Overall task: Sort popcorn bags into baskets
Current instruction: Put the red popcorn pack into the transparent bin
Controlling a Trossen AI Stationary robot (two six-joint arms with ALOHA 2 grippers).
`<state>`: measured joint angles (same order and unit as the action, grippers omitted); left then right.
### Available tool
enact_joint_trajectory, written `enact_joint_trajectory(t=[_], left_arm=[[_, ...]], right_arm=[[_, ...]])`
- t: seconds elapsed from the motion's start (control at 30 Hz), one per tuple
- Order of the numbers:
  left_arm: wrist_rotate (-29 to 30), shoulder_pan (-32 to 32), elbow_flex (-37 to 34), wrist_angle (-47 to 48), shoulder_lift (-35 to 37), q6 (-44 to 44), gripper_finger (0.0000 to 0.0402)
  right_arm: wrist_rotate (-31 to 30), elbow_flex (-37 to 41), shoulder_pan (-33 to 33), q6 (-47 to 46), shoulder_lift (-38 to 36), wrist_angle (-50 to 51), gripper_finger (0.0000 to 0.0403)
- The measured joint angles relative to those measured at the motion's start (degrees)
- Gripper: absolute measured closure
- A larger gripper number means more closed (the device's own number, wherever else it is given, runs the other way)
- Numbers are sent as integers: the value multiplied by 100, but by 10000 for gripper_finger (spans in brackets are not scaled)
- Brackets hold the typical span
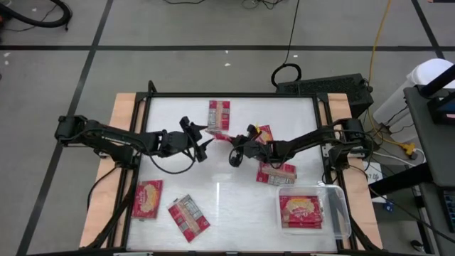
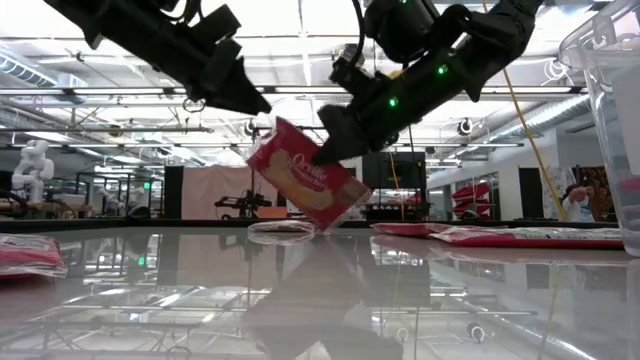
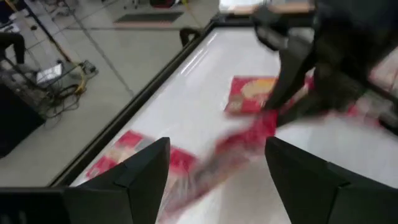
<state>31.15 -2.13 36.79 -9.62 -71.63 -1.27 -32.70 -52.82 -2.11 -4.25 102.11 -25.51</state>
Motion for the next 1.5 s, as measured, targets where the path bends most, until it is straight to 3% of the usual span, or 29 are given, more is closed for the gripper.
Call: enact_joint_trajectory(t=[0.3, 0.57, 0.77, 0.9, 1.03, 1.17, 1.27, 1.4, 1.5], left_arm=[[106, -327, -6, 225, 22, -314, 155], [228, -1056, -6, 673, -129, -530, 155], [572, -1875, -8, 779, -361, -332, 118], [1716, -2496, -8, 704, -515, 135, 65], [2556, -2755, -8, 385, -864, 681, 20], [3569, -2737, -9, -242, -1362, 1024, 4], [4182, -2662, -10, -1102, -1684, 2003, 8], [4341, -2427, -10, -2340, -2004, 3589, 22], [4344, -2171, -10, -2971, -2236, 4314, 31]], right_arm=[[-3, 0, 217, -1455, -372, -52, 390], [208, 2, 356, -2714, -414, -366, 388], [737, 2, 277, -3247, -418, -728, 388], [685, 2, 139, -3503, -418, -906, 388], [164, 2, 21, -3608, -418, -1382, 388], [-28, 2, -65, -3611, -418, -1732, 388], [-39, 2, -129, -3566, -418, -2001, 388], [-38, 2, -145, -3511, -418, -2284, 387], [-41, 2, -158, -3423, -418, -2519, 387]])
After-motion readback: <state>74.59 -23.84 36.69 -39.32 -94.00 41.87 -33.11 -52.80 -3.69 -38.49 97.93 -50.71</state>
